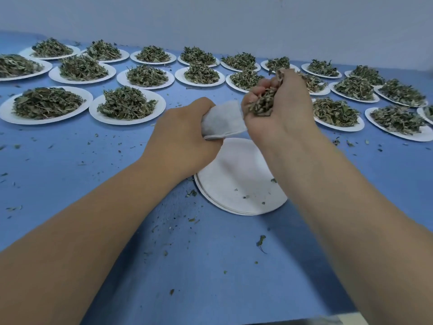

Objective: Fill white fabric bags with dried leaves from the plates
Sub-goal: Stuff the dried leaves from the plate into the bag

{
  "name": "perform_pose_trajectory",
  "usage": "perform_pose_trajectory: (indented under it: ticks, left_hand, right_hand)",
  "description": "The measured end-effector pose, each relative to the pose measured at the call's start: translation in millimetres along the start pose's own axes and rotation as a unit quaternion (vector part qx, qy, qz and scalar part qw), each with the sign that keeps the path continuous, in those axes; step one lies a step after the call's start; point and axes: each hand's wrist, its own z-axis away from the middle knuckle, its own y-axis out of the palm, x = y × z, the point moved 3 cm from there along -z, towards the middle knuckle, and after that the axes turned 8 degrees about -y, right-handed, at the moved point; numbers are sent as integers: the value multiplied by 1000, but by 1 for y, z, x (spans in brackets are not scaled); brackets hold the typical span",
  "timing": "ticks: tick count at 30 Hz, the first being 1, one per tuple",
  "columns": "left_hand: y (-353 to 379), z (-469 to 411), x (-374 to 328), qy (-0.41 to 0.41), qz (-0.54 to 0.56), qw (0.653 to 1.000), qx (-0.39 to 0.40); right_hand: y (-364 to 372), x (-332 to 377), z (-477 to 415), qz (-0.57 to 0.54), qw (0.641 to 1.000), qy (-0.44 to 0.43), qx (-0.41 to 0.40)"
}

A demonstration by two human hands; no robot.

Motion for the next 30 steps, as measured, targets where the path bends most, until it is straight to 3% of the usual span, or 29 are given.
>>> perform_pose_trajectory:
  ticks: [5,15,20,30]
  left_hand:
    - [-1,0,-1,-16,26,1000,-2]
    - [-1,0,-1,-29,39,999,-3]
    - [0,0,0,-26,25,999,-5]
    - [2,-1,-2,-52,82,995,-5]
  right_hand:
    - [6,-9,4,63,997,-52,-3]
    - [4,-18,13,169,983,-67,-1]
    - [9,-20,14,219,969,-109,44]
    - [4,-17,13,198,962,-167,85]
